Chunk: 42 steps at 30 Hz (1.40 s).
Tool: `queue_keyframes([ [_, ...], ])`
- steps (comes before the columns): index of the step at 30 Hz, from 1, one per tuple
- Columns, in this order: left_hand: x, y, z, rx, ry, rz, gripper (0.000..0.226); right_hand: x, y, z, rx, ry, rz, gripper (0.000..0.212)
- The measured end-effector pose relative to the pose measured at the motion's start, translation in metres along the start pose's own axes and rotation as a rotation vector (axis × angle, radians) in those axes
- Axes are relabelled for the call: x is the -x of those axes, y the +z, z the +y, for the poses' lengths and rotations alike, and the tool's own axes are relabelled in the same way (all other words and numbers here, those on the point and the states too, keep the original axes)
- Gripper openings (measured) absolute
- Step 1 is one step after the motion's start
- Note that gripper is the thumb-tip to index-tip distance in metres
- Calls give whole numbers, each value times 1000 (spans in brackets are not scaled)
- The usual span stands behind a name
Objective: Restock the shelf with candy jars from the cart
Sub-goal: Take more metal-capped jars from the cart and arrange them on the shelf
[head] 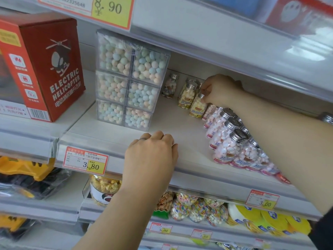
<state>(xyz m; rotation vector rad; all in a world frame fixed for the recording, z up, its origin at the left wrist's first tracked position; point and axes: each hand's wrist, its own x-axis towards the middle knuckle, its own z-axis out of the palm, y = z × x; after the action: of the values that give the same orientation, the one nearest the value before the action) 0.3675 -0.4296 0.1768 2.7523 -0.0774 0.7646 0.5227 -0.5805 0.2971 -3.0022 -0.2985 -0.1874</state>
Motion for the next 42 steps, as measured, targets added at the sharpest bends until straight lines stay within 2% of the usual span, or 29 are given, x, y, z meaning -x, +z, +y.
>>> queue_keyframes([
  [6, -1, 0, 0, -9, -7, 17, 29, -2, 3, 1, 107, 37, 29, 33],
  [12, -1, 2, 0, -11, 19, 13, 25, 1, 5, 1, 242, 25, 20, 32],
  [16, -1, -1, 0, 4, -2, -23, 26, 19, 5, -13, 237, -10, 62, 34],
  [20, 0, -18, -1, 226, -40, -96, 26, 57, 12, -31, 196, -158, 156, 33],
  [23, 24, -43, -7, 402, 60, 0, 20, 103, 20, -44, 67, -322, 145, 31],
  [26, 70, -60, -33, 514, 26, 11, 24, 163, 32, -61, -118, -475, 136, 24],
  [30, 166, -66, -98, 512, -226, -143, 19, 244, 90, -95, -346, -533, -37, 18],
  [33, 246, -57, -147, 460, -460, -221, 18, 289, 161, -124, -415, -509, -295, 17],
  [35, 294, -53, -173, 433, -605, -280, 19, 311, 212, -142, -416, -465, -470, 14],
  [38, 356, -46, -200, 429, -786, -369, 21, 335, 279, -167, -397, -428, -625, 12],
  [42, 416, -23, -228, 419, -927, -452, 21, 354, 357, -192, -268, -439, -814, 16],
])
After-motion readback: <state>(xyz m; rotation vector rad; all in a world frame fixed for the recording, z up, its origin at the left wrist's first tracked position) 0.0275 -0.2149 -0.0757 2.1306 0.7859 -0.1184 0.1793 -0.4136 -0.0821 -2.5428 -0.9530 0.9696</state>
